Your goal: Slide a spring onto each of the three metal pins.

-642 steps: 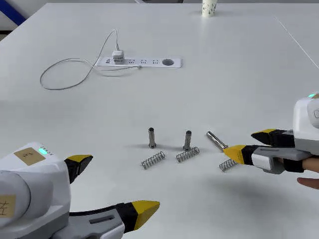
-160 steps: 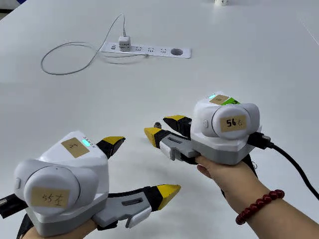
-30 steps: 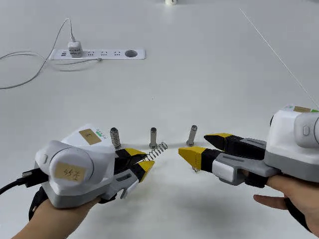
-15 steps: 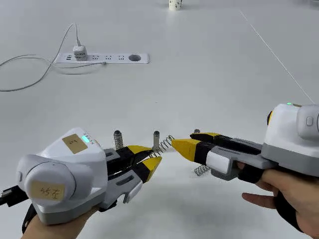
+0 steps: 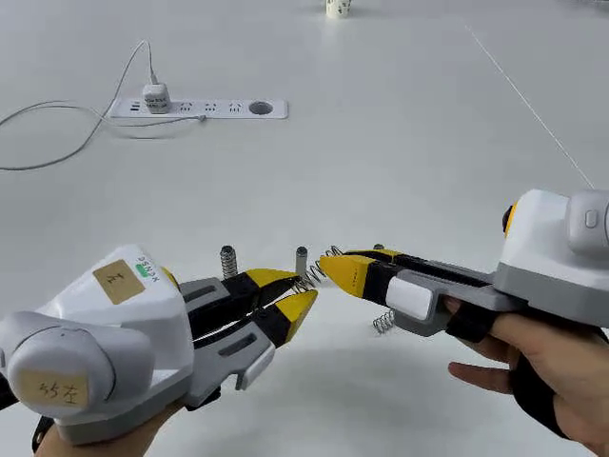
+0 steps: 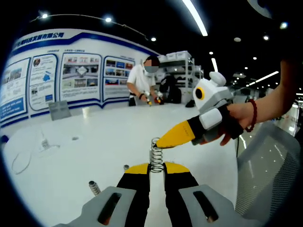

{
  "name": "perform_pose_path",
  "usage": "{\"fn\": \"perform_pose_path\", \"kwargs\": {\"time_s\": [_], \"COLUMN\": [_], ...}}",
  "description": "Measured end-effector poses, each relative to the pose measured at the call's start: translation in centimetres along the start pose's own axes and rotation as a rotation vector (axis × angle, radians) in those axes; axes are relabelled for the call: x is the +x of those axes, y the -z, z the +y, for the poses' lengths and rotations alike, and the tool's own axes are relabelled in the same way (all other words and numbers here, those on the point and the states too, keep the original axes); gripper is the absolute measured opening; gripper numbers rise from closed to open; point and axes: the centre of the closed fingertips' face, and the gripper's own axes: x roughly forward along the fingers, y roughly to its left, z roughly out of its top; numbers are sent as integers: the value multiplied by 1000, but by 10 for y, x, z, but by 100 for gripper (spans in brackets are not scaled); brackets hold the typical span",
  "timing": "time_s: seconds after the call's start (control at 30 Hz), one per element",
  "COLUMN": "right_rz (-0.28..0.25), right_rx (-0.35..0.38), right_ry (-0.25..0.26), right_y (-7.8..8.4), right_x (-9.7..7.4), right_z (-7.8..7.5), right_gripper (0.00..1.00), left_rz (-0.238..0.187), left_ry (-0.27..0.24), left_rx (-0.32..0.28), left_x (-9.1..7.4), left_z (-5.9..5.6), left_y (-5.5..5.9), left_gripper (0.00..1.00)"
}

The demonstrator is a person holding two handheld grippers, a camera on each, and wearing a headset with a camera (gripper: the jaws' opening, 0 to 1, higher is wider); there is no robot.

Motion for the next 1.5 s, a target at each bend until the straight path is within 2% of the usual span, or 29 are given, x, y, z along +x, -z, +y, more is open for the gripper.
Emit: {"fn": "perform_pose_path", "kwargs": {"time_s": [0.13,0.4,0.83,1.03,1.23,1.37,1.5], "right_rz": [-22,-33,-29,-19,-11,-9,-10], "right_rx": [49,94,77,29,-47,-111,-157], "right_ry": [-25,-60,-91,-78,-35,0,24], "right_y": [-5,-7,-6,-3,-4,-7,-10], "right_x": [0,1,2,4,6,7,9], "right_z": [2,9,15,17,13,8,6], "right_gripper": [21,16,12,12,12,12,12], "left_rz": [-18,-41,-14,16,31,72,94], "left_ry": [8,20,8,-2,-9,-20,-28], "left_rx": [-1,5,-6,-16,-12,-20,-15], "left_x": [0,0,-1,0,0,0,-2], "left_z": [-2,-4,-2,-1,1,3,4], "left_y": [-4,-9,-6,-2,1,10,15], "left_gripper": [10,10,11,12,15,22,24]}}
